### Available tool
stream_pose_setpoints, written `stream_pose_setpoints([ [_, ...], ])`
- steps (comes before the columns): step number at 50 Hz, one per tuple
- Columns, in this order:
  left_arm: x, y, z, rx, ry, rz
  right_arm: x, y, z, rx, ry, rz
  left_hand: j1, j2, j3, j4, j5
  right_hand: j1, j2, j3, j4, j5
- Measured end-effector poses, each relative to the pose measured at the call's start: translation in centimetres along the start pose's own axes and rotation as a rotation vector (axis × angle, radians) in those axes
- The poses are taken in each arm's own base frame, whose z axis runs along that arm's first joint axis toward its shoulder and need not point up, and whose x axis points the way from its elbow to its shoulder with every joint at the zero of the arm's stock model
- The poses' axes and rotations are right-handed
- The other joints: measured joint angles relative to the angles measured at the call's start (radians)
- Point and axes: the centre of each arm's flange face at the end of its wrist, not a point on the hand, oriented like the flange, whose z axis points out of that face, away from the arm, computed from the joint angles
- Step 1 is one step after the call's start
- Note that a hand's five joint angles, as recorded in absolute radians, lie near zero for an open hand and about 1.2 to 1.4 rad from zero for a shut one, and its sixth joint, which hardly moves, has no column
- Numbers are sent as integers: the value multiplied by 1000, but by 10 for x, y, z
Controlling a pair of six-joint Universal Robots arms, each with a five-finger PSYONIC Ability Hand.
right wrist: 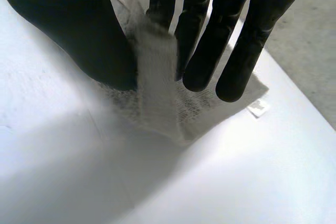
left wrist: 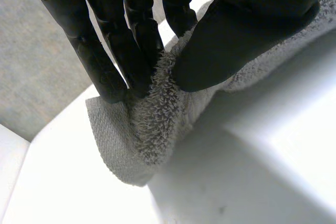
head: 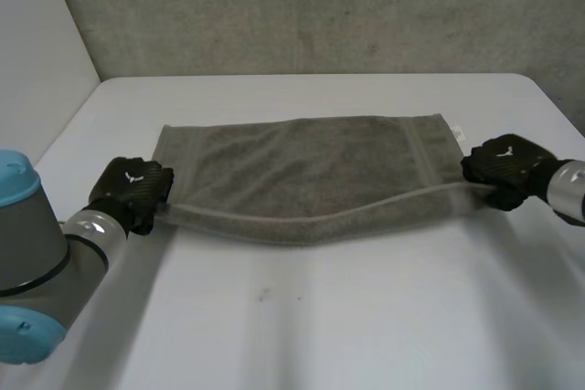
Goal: Fold the towel.
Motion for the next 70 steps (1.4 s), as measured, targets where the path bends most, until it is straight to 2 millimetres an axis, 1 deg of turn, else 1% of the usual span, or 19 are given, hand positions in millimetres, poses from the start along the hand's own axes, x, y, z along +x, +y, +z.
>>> stream_pose_setpoints([
  [10,-4,-8,-29,-96,40,-8,5,-7,-51,-35,83,50,0,0,0,0,0,0,0,2,3,0],
  [16,-8,-16,-65,-195,80,10,11,-9,-98,-104,144,86,0,0,0,0,0,0,0,3,4,0],
  [21,-8,-23,-85,-209,97,65,9,-10,-121,-172,116,84,0,0,0,0,0,0,0,3,3,0],
  [25,-9,-27,-89,-193,97,90,8,-11,-126,-196,87,64,0,0,0,0,0,0,0,3,3,0],
  [28,-10,-31,-83,-164,88,105,10,-8,-121,-199,63,52,0,0,0,0,0,0,0,3,4,0],
  [31,-10,-30,-64,-138,77,113,11,-5,-105,-184,44,53,0,0,0,0,0,0,0,3,4,0],
  [41,-11,-17,31,-55,32,123,17,-6,-2,-112,107,29,0,0,0,0,0,0,0,3,4,9],
  [42,-11,-15,47,-41,24,125,18,-7,15,-91,135,17,0,0,0,0,0,0,0,3,4,9],
  [43,-11,-15,47,-41,24,125,18,-7,15,-91,135,17,0,0,0,0,0,0,0,3,4,9],
  [49,-11,-8,99,43,-21,134,27,-6,68,6,273,-13,0,0,0,0,-1,0,0,3,4,10],
  [56,-10,-5,127,105,-53,142,34,0,93,40,361,-30,0,0,0,0,0,-3,-11,-10,-10,5],
  [58,-7,-2,134,117,-54,145,33,4,103,45,375,-37,0,0,0,0,0,-4,-110,-114,-116,1],
  [60,-4,0,139,132,-52,149,30,6,110,48,377,-41,-124,-199,-173,-174,-160,-355,-498,-503,-489,-342],
  [61,-2,0,140,140,-51,150,29,6,112,51,375,-44,-323,-378,-372,-377,-336,-472,-615,-621,-607,-460],
  [63,3,-1,142,167,-52,156,26,5,115,60,373,-48,-589,-584,-573,-583,-567,-734,-851,-863,-869,-738],
  [64,3,-1,142,167,-52,156,26,5,115,60,373,-48,-589,-584,-573,-583,-567,-734,-851,-863,-869,-738],
  [65,7,-6,141,206,-59,163,25,-2,116,81,378,-54,-815,-866,-859,-861,-846,-734,-851,-863,-869,-738],
  [66,9,-9,140,222,-62,166,25,-5,115,88,382,-55,-815,-866,-859,-861,-846,-809,-934,-967,-957,-837],
  [70,7,-29,128,311,-103,176,29,-25,97,124,404,-35,-952,-1001,-996,-999,-976,-809,-935,-970,-957,-840],
])
